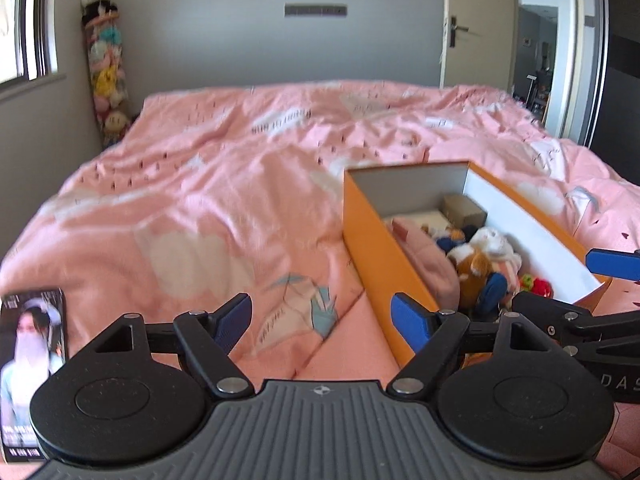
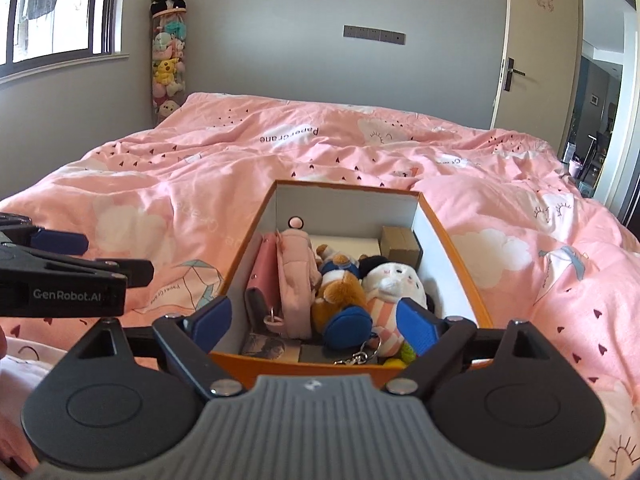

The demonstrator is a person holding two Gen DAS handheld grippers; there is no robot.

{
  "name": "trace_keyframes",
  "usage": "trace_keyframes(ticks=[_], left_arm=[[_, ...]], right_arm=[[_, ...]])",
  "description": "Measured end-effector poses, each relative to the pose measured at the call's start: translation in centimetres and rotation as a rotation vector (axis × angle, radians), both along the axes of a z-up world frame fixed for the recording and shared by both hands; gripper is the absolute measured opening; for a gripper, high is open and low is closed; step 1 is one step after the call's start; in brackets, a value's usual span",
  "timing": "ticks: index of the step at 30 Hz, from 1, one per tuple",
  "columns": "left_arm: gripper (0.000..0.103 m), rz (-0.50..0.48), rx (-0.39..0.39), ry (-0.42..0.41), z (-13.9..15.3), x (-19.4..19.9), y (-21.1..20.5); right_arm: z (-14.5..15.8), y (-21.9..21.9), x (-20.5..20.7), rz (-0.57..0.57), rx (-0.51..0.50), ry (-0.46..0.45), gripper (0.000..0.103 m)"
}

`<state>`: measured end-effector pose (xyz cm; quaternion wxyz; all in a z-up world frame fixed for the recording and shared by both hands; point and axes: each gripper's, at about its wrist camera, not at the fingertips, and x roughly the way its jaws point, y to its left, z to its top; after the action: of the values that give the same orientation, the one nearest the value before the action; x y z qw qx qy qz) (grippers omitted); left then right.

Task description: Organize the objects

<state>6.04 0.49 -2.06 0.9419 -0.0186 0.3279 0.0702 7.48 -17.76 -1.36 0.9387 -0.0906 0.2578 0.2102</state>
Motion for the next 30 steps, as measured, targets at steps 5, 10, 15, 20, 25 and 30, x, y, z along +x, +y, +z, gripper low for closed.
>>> trace_keyframes(ticks=[5,10,15,20,25,30], left_arm=[[0.093,0.009,-0.009,0.044,-1.4,0.1,-0.2],[0.093,0.017,-0.015,0.074,-2.1,0.5,0.0],[0.093,0.016,-0.011,0.084,-2.3,0.6,-0.1],[0.093,0.015,-0.005,0.078,-2.3,0.6,-0.1],[0.093,0.025,0.006,0.079,-2.4,0.6,-0.2],[0.093,0.024,0.012,0.086,-2.6,0.6,-0.2]], right_arm=[[-1.8,0.0,0.7,-0.015,-0.016,0.038,0.090],[-2.4,-0.2,1.2,-0.013,0.001,0.070,0.090],[-2.5,-0.2,1.4,-0.012,0.006,0.080,0.090],[-2.6,-0.2,1.4,-0.013,0.011,0.085,0.090],[-2.7,-0.2,1.4,-0.013,0.009,0.085,0.091],[-2.7,-0.2,1.4,-0.012,0.009,0.084,0.093]])
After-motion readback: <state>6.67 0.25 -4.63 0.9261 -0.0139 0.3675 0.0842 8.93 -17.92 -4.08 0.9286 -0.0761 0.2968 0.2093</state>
